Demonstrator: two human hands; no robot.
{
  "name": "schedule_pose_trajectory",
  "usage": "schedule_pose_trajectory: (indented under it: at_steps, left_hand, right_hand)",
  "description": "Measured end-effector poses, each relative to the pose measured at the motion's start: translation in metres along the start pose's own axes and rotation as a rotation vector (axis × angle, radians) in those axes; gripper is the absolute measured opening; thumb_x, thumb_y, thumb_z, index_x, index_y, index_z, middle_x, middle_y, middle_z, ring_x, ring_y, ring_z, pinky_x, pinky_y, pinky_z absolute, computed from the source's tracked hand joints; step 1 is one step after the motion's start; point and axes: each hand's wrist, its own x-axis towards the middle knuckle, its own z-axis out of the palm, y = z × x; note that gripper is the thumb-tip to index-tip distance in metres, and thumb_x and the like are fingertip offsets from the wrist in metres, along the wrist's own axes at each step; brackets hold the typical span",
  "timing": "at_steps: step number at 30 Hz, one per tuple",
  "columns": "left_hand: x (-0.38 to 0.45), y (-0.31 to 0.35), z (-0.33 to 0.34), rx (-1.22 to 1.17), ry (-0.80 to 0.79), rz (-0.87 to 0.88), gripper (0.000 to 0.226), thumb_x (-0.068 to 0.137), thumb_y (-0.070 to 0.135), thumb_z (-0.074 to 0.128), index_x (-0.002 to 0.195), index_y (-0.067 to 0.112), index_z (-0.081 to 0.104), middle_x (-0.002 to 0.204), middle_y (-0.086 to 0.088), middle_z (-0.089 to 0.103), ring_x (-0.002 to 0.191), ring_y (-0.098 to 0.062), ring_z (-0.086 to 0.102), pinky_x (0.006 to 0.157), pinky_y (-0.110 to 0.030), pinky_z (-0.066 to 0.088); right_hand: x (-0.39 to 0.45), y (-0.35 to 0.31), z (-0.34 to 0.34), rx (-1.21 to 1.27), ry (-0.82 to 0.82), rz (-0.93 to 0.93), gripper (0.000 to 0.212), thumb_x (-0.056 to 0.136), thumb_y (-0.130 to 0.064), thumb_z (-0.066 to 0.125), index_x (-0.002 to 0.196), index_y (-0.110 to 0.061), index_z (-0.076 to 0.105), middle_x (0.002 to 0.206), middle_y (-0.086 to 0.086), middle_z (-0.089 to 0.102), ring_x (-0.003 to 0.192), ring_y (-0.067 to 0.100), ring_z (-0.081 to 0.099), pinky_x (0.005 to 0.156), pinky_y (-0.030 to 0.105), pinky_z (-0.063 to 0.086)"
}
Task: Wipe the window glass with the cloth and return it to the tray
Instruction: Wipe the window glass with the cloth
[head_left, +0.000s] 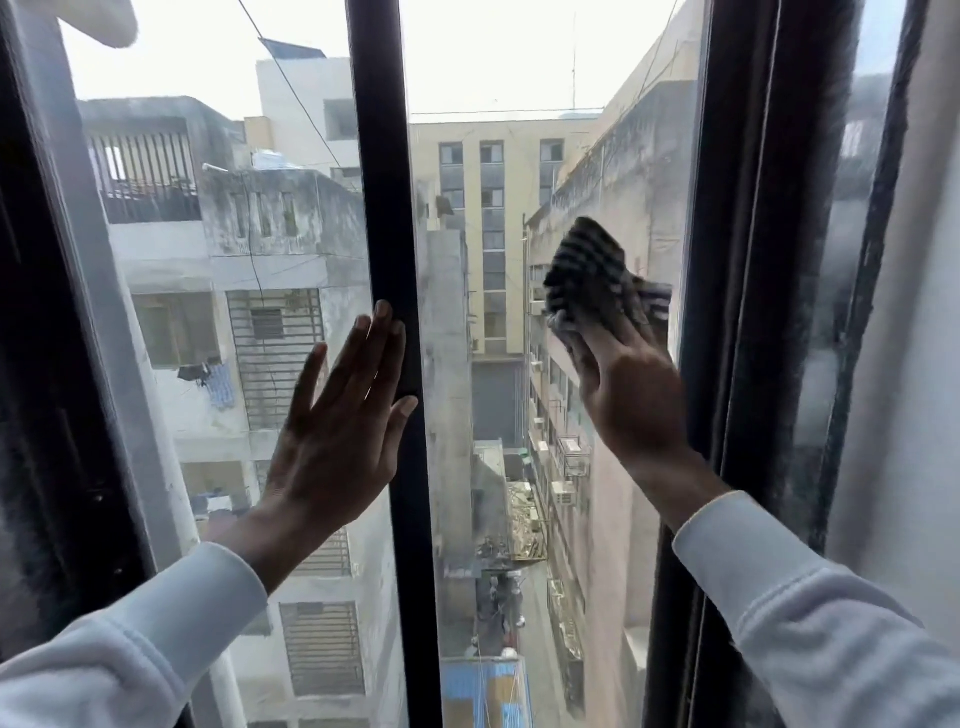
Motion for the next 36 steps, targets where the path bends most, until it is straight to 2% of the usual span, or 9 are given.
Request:
schedule_pose_trajectory:
  at_steps: [3,6,9,12,15,21,27,33,36]
  left_hand:
    - [0.001,0.000,0.002,-0.003,0.020,0.001,0.071,0.117,0.040,0.032,0.178,0.010,0.013,0.189,-0.006,0.006,0.175,-0.020,0.016,0.140,-0.054,0.021]
    - [0.001,0.002,0.000,0.002,0.018,0.010,0.070,0.117,0.038,0.033,0.178,0.008,0.016,0.188,-0.009,0.009,0.174,-0.022,0.019,0.139,-0.054,0.025]
    - [0.000,0.001,-0.002,0.036,0.035,0.029,0.070,0.117,0.037,0.038,0.177,0.006,0.018,0.188,-0.011,0.012,0.174,-0.024,0.019,0.138,-0.054,0.027]
    - [0.000,-0.007,0.000,0.053,0.060,0.054,0.070,0.118,0.039,0.039,0.177,0.008,0.020,0.188,-0.010,0.014,0.173,-0.024,0.021,0.139,-0.052,0.023]
    - [-0.001,-0.011,0.002,0.074,0.074,0.065,0.069,0.119,0.042,0.035,0.178,0.009,0.019,0.188,-0.008,0.013,0.173,-0.024,0.022,0.139,-0.052,0.023]
    - [-0.002,-0.003,0.000,0.121,0.094,0.037,0.070,0.118,0.040,0.037,0.178,0.010,0.018,0.187,-0.008,0.016,0.172,-0.020,0.022,0.131,-0.049,0.021]
    - [-0.002,-0.005,0.002,0.104,0.122,0.020,0.067,0.118,0.039,0.039,0.177,0.012,0.024,0.186,-0.006,0.020,0.170,-0.018,0.029,0.128,-0.048,0.022]
    - [-0.003,-0.002,0.006,0.078,0.118,0.028,0.068,0.117,0.035,0.042,0.177,0.010,0.023,0.186,-0.007,0.018,0.170,-0.018,0.029,0.127,-0.048,0.022]
    - [-0.003,-0.005,0.007,0.079,0.155,0.036,0.066,0.117,0.034,0.044,0.175,0.008,0.028,0.185,-0.009,0.025,0.168,-0.020,0.034,0.125,-0.048,0.025]
  right_hand:
    - [-0.064,-0.023,0.002,0.037,-0.036,0.197,0.041,0.109,-0.021,0.062,0.150,-0.019,0.062,0.164,0.005,0.054,0.158,0.037,0.042,0.128,0.049,0.040]
    - [-0.105,-0.057,0.012,-0.015,-0.211,-0.172,0.057,0.099,-0.006,0.072,0.153,-0.020,0.061,0.166,0.002,0.051,0.160,0.037,0.037,0.121,0.054,0.048]
    - [-0.027,-0.051,0.015,-0.046,-0.155,-0.408,0.050,0.105,-0.013,0.066,0.154,-0.021,0.059,0.165,0.002,0.052,0.160,0.030,0.038,0.127,0.050,0.041]
    - [0.015,-0.038,0.010,0.014,-0.002,-0.091,0.041,0.112,-0.028,0.058,0.153,-0.024,0.060,0.166,0.001,0.050,0.161,0.027,0.038,0.128,0.047,0.040]
    - [-0.051,-0.061,0.016,0.073,0.009,0.216,0.044,0.106,-0.017,0.069,0.150,-0.021,0.064,0.165,0.003,0.052,0.158,0.031,0.043,0.126,0.051,0.043]
    - [-0.041,-0.074,0.020,-0.027,-0.144,-0.279,0.061,0.099,-0.001,0.070,0.156,-0.022,0.057,0.166,0.002,0.050,0.160,0.032,0.037,0.128,0.052,0.041]
    - [-0.043,-0.052,0.006,0.030,0.006,0.280,0.042,0.107,-0.014,0.065,0.149,-0.018,0.064,0.162,0.009,0.055,0.153,0.038,0.049,0.125,0.051,0.044]
    - [0.002,-0.051,0.012,-0.097,-0.167,-0.425,0.048,0.106,-0.014,0.063,0.153,-0.024,0.059,0.163,0.002,0.054,0.156,0.032,0.045,0.128,0.049,0.040]
    - [0.048,-0.035,0.001,-0.107,-0.009,-0.141,0.034,0.110,-0.027,0.061,0.143,-0.027,0.066,0.157,0.002,0.062,0.149,0.029,0.054,0.118,0.045,0.052]
